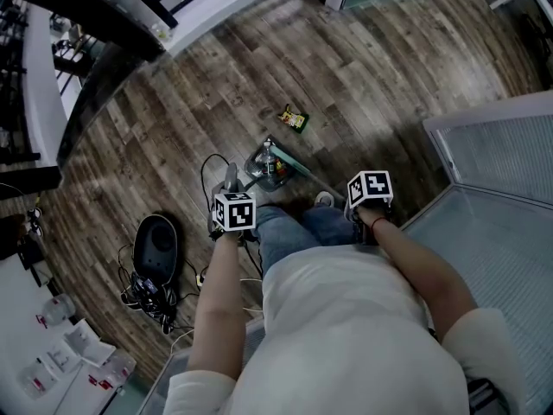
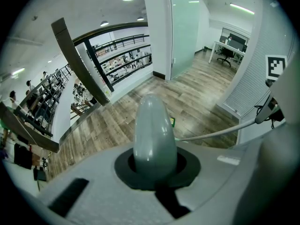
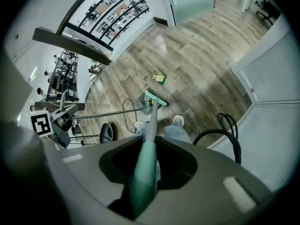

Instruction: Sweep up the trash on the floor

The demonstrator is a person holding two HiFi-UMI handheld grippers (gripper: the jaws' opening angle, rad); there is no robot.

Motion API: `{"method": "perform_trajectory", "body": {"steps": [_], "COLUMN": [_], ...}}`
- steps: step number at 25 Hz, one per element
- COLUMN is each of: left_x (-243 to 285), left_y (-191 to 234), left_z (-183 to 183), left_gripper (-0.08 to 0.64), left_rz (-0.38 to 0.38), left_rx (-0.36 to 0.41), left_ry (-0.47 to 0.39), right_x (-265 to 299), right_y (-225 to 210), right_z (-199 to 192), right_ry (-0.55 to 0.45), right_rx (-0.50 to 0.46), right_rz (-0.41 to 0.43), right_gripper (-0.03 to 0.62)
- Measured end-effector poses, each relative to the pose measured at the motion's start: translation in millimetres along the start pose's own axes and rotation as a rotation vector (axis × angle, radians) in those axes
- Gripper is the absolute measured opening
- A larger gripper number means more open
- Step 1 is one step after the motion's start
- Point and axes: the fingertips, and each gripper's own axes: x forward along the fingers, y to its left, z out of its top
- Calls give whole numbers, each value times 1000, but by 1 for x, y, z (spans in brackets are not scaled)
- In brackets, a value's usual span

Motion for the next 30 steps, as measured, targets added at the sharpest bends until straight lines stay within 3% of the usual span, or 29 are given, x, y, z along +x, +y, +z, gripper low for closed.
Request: {"method": "perform_trajectory", "body": {"steps": [15,23,30], "left_x": [1,2,2], "left_y": [1,1,3], "left_z": [2,5,6], "left_gripper": [11,11,11], "left_rz": [0,-2,-5], "left_rx": [-1,-6,-10], "left_ry": [3,8,8], "right_x": [-19,-36,-41], "right_y": [1,1,3], "right_z": [31,84,136], "right_ry": [-82,-171,-229], "right_rx": [-39,-50,-73], "right_rz": [-3,-21,-88], "right_gripper": [98,98,98]}}
